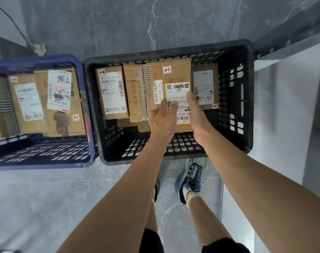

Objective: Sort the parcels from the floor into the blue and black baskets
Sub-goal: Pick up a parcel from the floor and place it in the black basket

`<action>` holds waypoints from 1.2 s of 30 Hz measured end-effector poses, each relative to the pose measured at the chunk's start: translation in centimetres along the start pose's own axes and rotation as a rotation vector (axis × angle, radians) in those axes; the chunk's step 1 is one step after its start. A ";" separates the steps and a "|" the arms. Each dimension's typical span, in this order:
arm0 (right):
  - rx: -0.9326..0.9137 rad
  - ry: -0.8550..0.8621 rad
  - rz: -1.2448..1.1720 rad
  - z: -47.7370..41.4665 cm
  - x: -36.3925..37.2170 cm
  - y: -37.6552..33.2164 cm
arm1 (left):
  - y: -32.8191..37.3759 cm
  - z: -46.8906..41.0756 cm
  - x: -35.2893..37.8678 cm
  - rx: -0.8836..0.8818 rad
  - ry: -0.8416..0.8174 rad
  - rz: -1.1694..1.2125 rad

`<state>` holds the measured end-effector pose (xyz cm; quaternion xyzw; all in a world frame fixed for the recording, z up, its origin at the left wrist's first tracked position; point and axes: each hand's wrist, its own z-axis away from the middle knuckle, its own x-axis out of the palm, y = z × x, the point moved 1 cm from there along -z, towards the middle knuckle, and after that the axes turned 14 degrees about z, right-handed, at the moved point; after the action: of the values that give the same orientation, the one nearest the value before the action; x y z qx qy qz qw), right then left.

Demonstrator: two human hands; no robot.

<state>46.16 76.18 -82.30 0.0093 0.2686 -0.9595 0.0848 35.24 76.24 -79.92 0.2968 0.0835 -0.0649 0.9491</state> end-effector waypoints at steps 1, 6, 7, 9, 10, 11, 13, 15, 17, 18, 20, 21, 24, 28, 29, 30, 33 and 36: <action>0.002 -0.007 -0.007 -0.1 -0.2 0.3 | -0.2 0.1 -0.2 0.005 0.011 0.010; -0.029 0.055 0.000 3.7 -1.1 -3.1 | 3.9 4.2 -1.5 0.021 -0.013 0.026; -0.044 0.055 -0.019 4.7 -1.4 -4.0 | 5.3 5.5 -2.0 -0.001 -0.020 0.085; -0.084 0.077 -0.057 8.1 -1.9 -6.8 | 7.6 7.9 -3.2 -0.023 -0.014 0.172; -0.113 0.097 -0.064 10.1 -2.0 -8.4 | 8.9 9.3 -4.0 -0.012 -0.016 0.202; -0.147 0.116 -0.071 11.9 -2.2 -9.9 | 10.4 10.7 -4.7 0.007 -0.015 0.234; -0.224 0.154 -0.065 15.6 -2.7 -12.8 | 13.8 13.9 -6.1 0.043 -0.016 0.284; -0.295 0.173 -0.059 19.3 -3.6 -15.3 | 17.3 17.4 -7.5 0.095 -0.032 0.322; -0.347 0.205 -0.024 24.5 -4.2 -18.4 | 20.6 21.2 -8.8 0.146 -0.063 0.336; -0.375 0.229 -0.023 26.9 -4.7 -19.9 | 22.2 23.0 -9.4 0.158 -0.078 0.347; -0.419 0.299 -0.049 31.5 -5.9 -22.5 | 25.3 26.6 -10.5 0.186 -0.109 0.360; -0.462 0.338 -0.076 33.6 -6.5 -23.9 | 27.0 28.4 -11.0 0.219 -0.135 0.372; -0.573 0.458 -0.148 39.9 -7.2 -27.4 | 31.3 33.7 -12.4 0.318 -0.257 0.398; -0.609 0.598 -0.225 48.7 -6.2 -30.1 | 35.4 40.4 -13.8 0.408 -0.391 0.322; -0.614 0.629 -0.242 51.0 -5.7 -30.5 | 36.1 42.1 -14.2 0.432 -0.420 0.298; -0.613 0.666 -0.266 53.0 -5.2 -30.7 | 36.9 43.7 -14.4 0.456 -0.457 0.274; -0.671 0.785 -0.310 59.4 -3.7 -31.1 | 38.7 48.9 -15.0 0.541 -0.606 0.205; -0.671 0.912 -0.367 65.0 -1.9 -30.3 | 39.8 54.1 -15.2 0.595 -0.751 0.128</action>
<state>44.75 68.38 -10.96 0.3467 0.5638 -0.7201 -0.2081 33.73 78.72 -11.14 0.5159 -0.3055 -0.1303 0.7896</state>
